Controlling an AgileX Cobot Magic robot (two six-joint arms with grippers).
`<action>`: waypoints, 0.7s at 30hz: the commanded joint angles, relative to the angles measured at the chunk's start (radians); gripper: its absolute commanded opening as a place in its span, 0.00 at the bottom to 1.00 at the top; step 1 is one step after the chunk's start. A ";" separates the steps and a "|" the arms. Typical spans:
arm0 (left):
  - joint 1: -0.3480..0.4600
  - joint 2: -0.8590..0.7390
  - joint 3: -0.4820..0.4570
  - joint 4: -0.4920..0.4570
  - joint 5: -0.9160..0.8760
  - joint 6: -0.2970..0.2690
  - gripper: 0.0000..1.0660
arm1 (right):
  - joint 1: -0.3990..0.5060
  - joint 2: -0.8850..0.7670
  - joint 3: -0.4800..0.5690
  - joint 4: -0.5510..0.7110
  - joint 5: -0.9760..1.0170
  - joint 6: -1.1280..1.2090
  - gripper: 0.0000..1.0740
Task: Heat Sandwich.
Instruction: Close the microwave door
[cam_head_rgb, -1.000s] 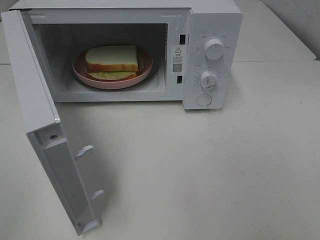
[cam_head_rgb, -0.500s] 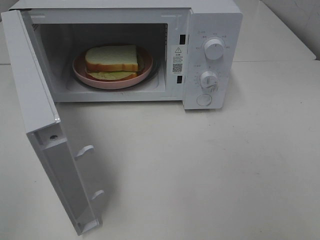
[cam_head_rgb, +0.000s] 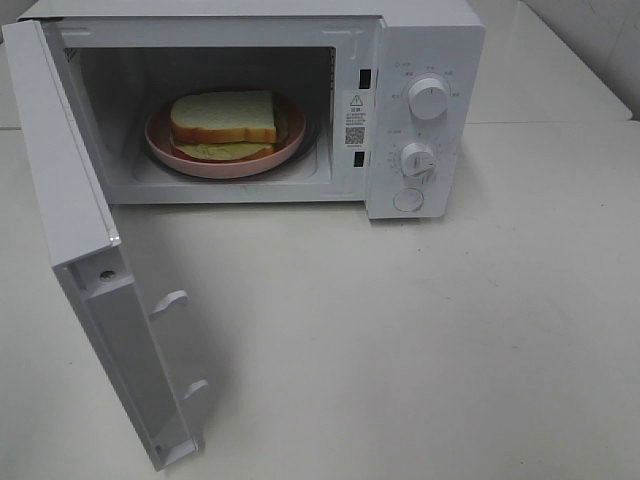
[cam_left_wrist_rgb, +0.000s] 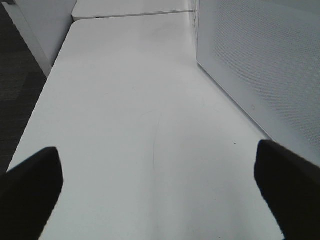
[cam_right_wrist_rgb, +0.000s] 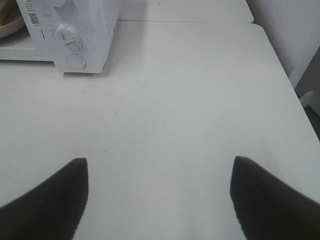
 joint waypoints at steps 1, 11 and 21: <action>0.000 -0.016 -0.002 0.000 -0.008 -0.004 0.94 | -0.008 -0.027 0.001 0.004 -0.011 -0.008 0.70; 0.000 -0.016 -0.002 0.000 -0.008 -0.004 0.94 | -0.008 -0.027 0.001 0.004 -0.011 -0.008 0.70; 0.000 -0.016 -0.002 0.000 -0.008 -0.004 0.94 | -0.008 -0.027 0.001 0.004 -0.011 -0.008 0.70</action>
